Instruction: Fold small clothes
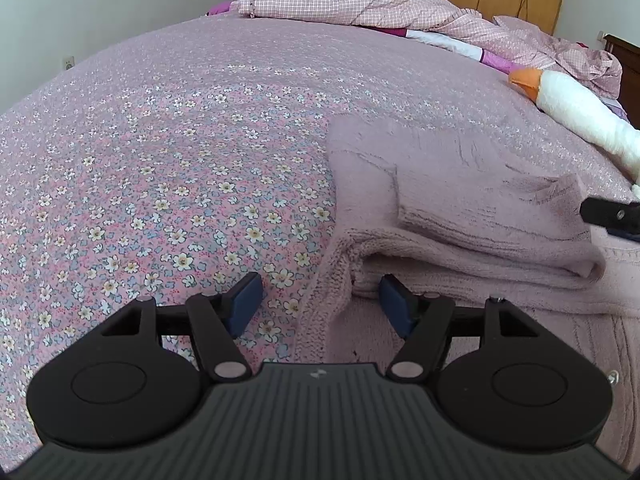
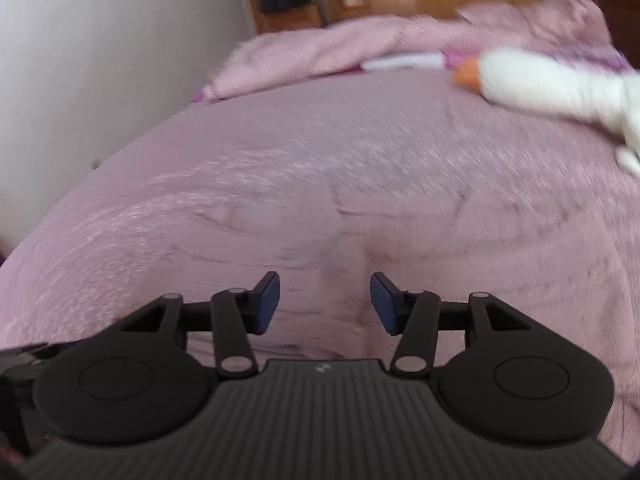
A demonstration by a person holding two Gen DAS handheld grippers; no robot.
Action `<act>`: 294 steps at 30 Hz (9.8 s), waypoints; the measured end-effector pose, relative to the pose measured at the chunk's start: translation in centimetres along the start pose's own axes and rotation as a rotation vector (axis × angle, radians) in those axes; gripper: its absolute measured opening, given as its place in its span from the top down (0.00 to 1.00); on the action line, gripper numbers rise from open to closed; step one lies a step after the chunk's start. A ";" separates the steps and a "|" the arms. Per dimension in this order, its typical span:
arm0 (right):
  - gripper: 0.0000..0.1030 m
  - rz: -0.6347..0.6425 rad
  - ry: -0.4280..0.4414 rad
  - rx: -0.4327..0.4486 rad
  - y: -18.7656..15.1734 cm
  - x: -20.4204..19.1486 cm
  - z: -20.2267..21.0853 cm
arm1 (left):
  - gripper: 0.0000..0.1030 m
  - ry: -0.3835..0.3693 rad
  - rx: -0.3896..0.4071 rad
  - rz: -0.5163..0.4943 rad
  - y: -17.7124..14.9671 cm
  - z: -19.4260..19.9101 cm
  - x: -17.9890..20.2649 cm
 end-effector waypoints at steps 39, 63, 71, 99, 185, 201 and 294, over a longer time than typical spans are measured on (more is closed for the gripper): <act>0.89 -0.030 -0.010 0.258 3.6 2.6 4.6 | 0.25 -0.002 0.021 -0.026 -0.9 0.1 0.1; 0.79 -0.343 -0.357 0.124 -5.8 13.8 8.3 | 0.24 0.025 0.017 -0.063 -1.1 -0.1 0.6; 0.54 -0.293 -0.321 0.190 -4.9 13.8 9.7 | 0.24 0.021 -0.012 -0.068 -1.0 0.4 0.4; 0.36 0.081 0.013 -0.135 -11.4 5.1 17.9 | 0.07 -0.145 -0.038 -0.426 -7.0 13.1 1.2; 0.90 0.539 -0.347 0.222 2.5 4.5 10.3 | 0.95 -0.021 0.479 -0.346 9.4 11.8 11.9; 0.88 0.491 -0.352 -0.061 0.1 11.2 -4.6 | 0.94 0.047 0.198 -0.395 11.2 -8.7 17.4; 0.63 0.010 -0.266 0.037 -1.0 20.1 3.2 | 0.26 0.102 0.123 -0.222 11.3 -8.0 7.0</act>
Point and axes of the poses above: each gripper's, at about its wrist camera, not at the fingertips, and z roughly against the way its jaws point, x to its right, y to its top, the point moved 4 cm from there along -z, roughly the way its jaws point, and after that the axes turned 10 degrees about y, right-handed, at the moved point
